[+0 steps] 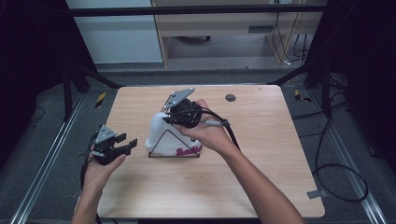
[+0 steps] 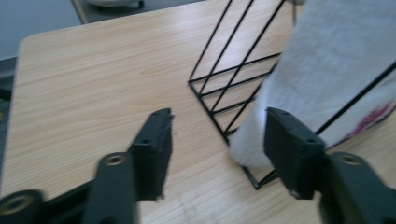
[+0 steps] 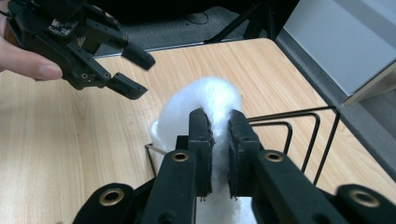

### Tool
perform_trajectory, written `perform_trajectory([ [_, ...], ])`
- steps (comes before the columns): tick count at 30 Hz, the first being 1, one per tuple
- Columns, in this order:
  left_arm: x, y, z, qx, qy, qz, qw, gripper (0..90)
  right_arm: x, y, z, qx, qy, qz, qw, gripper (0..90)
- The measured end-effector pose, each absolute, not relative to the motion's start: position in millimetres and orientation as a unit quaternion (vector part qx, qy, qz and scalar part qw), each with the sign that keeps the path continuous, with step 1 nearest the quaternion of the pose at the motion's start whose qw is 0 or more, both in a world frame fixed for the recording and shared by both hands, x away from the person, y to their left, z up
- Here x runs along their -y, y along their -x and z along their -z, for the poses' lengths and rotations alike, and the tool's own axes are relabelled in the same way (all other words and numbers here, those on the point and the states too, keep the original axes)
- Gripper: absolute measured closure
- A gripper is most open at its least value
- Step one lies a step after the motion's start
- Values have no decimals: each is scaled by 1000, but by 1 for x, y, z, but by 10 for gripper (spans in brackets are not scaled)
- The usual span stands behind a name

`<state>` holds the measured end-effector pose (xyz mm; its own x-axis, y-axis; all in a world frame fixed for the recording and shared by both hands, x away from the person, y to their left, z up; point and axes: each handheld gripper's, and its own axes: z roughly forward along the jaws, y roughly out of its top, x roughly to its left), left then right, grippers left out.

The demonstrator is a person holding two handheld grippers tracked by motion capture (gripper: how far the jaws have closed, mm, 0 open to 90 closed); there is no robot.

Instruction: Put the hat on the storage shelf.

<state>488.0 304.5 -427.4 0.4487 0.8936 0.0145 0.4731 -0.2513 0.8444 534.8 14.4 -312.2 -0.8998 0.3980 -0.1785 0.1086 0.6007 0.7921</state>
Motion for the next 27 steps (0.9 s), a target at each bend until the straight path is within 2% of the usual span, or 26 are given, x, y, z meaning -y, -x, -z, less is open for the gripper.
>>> perform_trajectory([
  [1, -305, -488, 428, -462, -746, -263, 400, 329, -13, -535, 312, -878, -147, -422, 171, 793],
  [3, -308, -489, 432, -473, -745, -272, 385, 261, -11, -534, 312, -876, -152, -424, 172, 746],
  [4, -311, -490, 437, -485, -742, -275, 373, 185, -9, -533, 310, -873, -156, -429, 170, 709],
  [7, -314, -491, 445, -494, -744, -270, 360, 109, -4, -531, 306, -870, -159, -435, 169, 670],
  [13, -317, -490, 460, -500, -745, -262, 354, 81, 5, -526, 296, -864, -166, -444, 171, 602],
  [27, -320, -489, 486, -513, -751, -250, 333, 64, 21, -520, 286, -858, -178, -448, 179, 518],
])
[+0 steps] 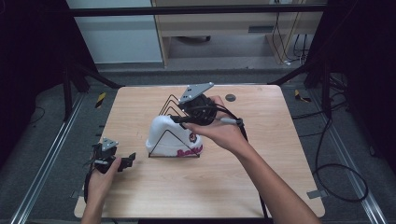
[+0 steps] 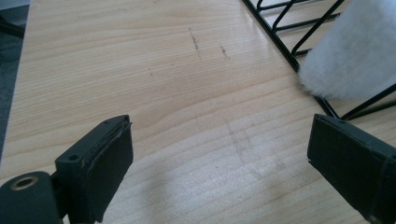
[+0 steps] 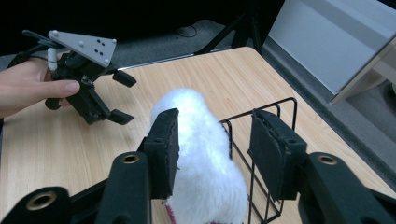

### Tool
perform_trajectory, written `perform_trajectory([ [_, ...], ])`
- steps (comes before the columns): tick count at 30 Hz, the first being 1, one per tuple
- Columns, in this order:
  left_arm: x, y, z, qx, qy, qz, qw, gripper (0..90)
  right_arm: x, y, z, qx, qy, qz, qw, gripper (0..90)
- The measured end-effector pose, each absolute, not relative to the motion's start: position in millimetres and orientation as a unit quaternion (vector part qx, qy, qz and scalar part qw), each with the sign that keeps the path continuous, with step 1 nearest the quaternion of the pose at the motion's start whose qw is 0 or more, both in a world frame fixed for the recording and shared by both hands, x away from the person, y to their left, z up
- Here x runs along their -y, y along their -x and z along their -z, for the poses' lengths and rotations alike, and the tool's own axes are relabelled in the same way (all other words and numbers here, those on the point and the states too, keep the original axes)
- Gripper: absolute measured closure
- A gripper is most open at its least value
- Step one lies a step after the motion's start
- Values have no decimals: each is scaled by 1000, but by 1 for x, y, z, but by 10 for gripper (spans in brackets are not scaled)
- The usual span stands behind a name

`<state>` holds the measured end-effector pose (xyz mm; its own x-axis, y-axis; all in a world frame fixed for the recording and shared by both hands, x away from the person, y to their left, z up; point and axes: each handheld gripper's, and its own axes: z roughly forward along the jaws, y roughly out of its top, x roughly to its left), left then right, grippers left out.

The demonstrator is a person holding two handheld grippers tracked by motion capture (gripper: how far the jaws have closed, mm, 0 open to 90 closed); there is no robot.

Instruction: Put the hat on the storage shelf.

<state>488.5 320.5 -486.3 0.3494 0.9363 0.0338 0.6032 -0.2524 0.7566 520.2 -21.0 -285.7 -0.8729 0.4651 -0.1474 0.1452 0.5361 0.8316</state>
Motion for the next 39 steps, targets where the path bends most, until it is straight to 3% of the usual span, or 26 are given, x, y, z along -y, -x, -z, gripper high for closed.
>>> perform_trajectory([
  [9, -317, -489, 496, -513, -755, -245, 328, 63, 38, -518, 278, -850, -204, -449, 185, 394],
  [23, -313, -493, 504, -511, -763, -242, 313, 56, 79, -521, 274, -827, -265, -447, 215, 116],
  [39, -311, -493, 508, -514, -764, -229, 316, 23, 135, -513, 268, -805, -302, -453, 236, 69],
])
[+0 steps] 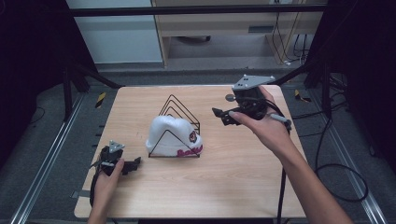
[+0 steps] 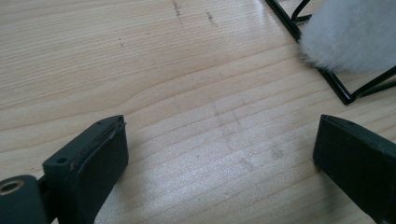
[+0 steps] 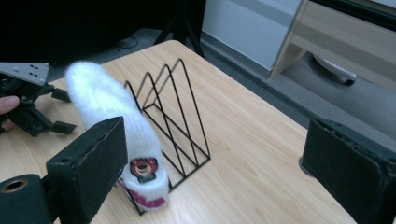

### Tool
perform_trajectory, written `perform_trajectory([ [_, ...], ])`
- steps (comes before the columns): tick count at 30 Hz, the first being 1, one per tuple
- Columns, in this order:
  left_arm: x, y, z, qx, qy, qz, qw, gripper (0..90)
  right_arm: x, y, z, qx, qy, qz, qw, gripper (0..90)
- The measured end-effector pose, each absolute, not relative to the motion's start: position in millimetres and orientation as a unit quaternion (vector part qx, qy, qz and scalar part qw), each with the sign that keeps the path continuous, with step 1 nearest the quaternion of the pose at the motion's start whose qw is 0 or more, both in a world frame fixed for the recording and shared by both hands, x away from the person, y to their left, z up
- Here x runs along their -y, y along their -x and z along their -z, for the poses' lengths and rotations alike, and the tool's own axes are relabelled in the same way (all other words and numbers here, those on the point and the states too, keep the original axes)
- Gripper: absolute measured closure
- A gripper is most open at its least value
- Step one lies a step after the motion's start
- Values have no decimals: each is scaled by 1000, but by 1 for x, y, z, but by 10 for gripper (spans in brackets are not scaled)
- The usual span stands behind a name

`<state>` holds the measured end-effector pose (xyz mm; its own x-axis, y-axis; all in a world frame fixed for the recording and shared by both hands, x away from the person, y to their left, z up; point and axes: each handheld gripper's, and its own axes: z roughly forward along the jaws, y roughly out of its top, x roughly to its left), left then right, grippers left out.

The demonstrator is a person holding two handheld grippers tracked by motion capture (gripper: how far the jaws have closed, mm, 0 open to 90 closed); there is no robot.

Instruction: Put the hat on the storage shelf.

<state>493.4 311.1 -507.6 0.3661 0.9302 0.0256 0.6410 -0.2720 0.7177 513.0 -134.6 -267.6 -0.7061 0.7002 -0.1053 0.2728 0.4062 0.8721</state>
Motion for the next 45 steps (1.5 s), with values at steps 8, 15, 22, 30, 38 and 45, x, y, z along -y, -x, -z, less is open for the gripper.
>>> perform_trajectory([
  [8, -311, -494, 508, -514, -764, -229, 316, 17, 178, -507, 279, -793, -333, -447, 246, 65],
  [15, -311, -494, 508, -513, -765, -228, 315, 14, 204, -506, 296, -787, -358, -437, 248, 64],
  [22, -311, -494, 508, -513, -765, -228, 315, 14, 223, -504, 324, -784, -381, -423, 247, 60],
  [30, -311, -494, 508, -513, -765, -228, 315, 12, 241, -504, 361, -783, -407, -408, 232, 61],
  [38, -311, -494, 508, -513, -765, -228, 315, 11, 248, -502, 396, -779, -434, -390, 230, 70],
  [45, -311, -494, 508, -512, -766, -228, 315, 9, 248, -502, 418, -787, -443, -373, 212, 84],
])
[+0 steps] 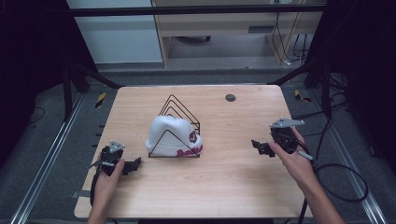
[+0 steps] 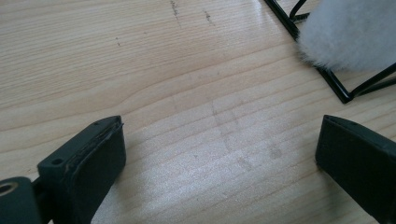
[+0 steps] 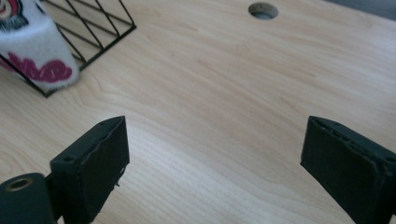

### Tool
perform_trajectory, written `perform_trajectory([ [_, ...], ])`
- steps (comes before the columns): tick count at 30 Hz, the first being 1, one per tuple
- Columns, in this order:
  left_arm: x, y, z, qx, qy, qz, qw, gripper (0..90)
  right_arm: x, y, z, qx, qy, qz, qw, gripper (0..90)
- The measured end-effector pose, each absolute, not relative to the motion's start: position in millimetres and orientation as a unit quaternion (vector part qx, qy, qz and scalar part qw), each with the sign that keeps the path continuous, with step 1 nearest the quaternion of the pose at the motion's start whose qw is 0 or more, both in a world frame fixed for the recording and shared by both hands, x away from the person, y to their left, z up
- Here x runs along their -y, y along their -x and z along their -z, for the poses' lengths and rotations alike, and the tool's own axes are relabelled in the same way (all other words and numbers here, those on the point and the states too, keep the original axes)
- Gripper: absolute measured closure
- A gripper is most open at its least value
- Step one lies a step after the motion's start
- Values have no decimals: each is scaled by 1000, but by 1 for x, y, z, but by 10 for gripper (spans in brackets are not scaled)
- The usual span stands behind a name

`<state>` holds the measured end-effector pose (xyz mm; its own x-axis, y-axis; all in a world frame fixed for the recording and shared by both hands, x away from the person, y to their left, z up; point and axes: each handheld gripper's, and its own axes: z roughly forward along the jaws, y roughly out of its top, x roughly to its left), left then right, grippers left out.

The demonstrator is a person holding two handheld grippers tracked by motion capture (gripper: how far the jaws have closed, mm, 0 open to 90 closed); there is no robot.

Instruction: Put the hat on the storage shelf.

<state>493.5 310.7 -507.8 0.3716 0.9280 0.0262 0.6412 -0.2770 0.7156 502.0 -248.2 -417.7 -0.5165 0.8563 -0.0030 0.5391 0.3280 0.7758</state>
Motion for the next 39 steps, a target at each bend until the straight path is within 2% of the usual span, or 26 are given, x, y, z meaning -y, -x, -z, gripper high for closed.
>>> perform_trajectory([
  [19, -311, -492, 508, -513, -765, -228, 315, 9, 231, -508, 488, -787, -470, -365, 162, 107],
  [30, -311, -491, 508, -512, -766, -228, 315, 7, 217, -511, 506, -775, -489, -365, 165, 94],
  [39, -311, -491, 508, -511, -767, -227, 314, 7, 212, -510, 511, -764, -493, -372, 189, 80],
])
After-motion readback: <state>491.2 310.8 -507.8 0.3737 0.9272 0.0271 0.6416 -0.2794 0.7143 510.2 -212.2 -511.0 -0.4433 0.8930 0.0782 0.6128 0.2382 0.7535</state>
